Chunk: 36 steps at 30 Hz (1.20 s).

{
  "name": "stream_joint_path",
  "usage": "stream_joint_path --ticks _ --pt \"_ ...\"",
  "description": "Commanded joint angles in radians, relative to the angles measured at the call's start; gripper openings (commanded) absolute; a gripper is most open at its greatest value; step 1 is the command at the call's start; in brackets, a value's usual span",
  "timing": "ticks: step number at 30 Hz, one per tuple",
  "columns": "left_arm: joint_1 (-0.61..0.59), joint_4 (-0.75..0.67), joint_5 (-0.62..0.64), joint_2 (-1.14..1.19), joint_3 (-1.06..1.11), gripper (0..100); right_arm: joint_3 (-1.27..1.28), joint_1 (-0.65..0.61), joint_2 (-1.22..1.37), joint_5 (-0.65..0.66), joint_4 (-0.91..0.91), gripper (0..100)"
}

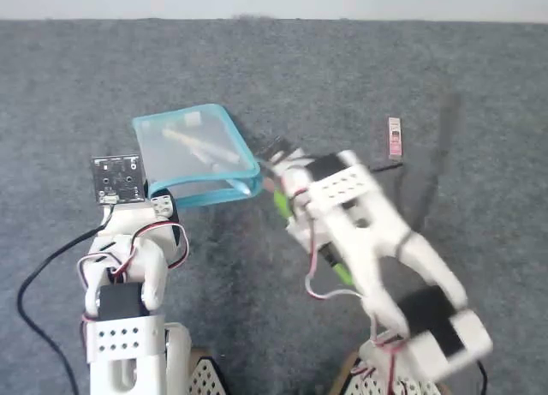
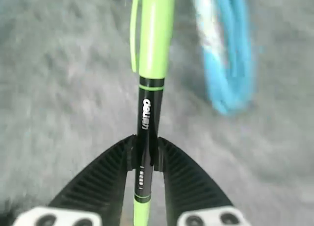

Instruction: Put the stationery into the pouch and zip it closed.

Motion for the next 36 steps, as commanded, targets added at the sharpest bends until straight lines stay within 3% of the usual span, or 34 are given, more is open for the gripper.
stream_joint_path --ticks 1,6,10,19,29,36 --pt "0.0 -0.034 -0.018 -0.002 -0.019 1 -0.081 0.054 -0.344 0.066 0.202 0.7" --pt "0.0 -0.034 -0.018 -0.002 -0.019 1 -0.066 -0.018 -0.605 0.066 0.246 0.7" --pt "0.0 -0.034 -0.018 -0.002 -0.019 1 -0.055 -0.142 -0.622 0.066 0.237 0.7" --pt "0.0 -0.034 -0.018 -0.002 -0.019 1 -0.187 -0.209 -0.441 0.068 0.286 0.7" --pt "0.0 -0.034 -0.018 -0.002 -0.019 1 -0.582 -0.206 -0.024 0.058 0.415 0.7" --pt "0.0 -0.034 -0.018 -0.002 -0.019 1 -0.617 -0.209 0.087 0.052 0.415 0.7"
